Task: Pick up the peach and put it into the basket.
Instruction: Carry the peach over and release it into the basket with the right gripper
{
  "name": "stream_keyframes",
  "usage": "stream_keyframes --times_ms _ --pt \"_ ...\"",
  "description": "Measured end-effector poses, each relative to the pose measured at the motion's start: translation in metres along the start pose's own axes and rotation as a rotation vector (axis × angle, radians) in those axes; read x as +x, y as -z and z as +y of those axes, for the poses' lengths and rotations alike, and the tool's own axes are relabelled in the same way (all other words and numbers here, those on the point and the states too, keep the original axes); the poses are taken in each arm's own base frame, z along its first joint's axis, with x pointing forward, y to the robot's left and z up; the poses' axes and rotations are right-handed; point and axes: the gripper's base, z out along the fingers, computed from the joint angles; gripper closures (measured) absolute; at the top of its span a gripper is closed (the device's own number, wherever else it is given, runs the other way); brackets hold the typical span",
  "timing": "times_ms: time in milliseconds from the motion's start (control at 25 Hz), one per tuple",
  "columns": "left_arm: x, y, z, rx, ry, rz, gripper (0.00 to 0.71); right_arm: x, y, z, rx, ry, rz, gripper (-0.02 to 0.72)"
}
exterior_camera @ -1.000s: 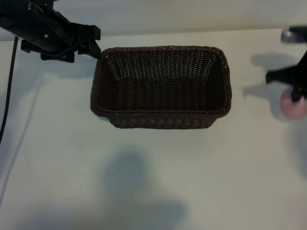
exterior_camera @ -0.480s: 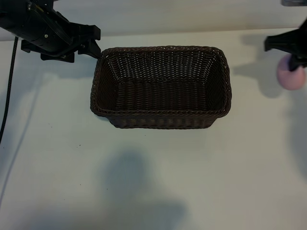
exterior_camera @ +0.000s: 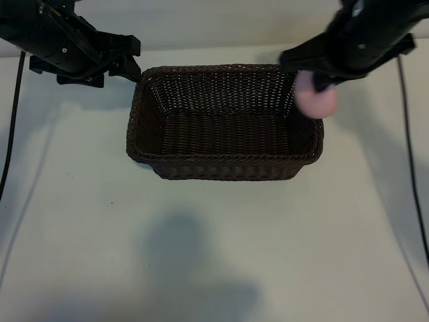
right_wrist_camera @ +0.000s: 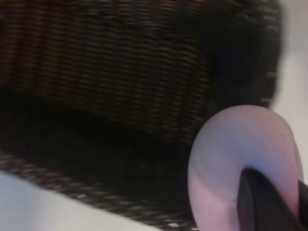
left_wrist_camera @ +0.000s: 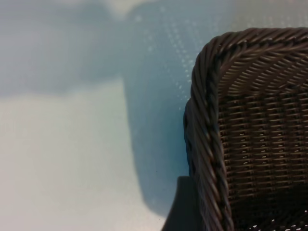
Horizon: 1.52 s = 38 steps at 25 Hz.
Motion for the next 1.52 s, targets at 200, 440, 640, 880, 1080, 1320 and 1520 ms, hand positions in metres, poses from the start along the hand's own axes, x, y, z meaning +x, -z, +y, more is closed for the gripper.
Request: stream_keyframes --times_ms 200,440,640,880,1080,1320,1520 --pt "0.0 0.0 0.0 0.0 -0.001 0.0 0.123 0.002 -0.01 0.02 -0.023 0.047 0.002 0.66" --pt "0.0 0.0 0.0 0.0 -0.001 0.001 0.123 -0.001 -0.04 0.031 -0.04 0.067 -0.021 0.66" --pt "0.0 0.0 0.0 0.001 0.0 0.001 0.123 0.001 -0.082 0.04 -0.049 0.076 0.001 0.66" --pt "0.0 0.0 0.0 0.001 0.0 0.002 0.123 0.01 -0.119 0.04 -0.036 0.075 0.071 0.659" --pt "0.0 0.0 0.0 0.001 0.0 0.004 0.123 0.009 -0.121 0.04 -0.036 0.074 0.069 0.617" --pt "0.0 0.0 0.0 0.001 0.0 0.005 0.123 0.01 -0.121 0.04 -0.034 0.076 0.081 0.408" --pt "0.0 0.0 0.0 0.001 0.001 0.005 0.123 0.009 -0.109 0.041 -0.038 0.079 0.076 0.252"
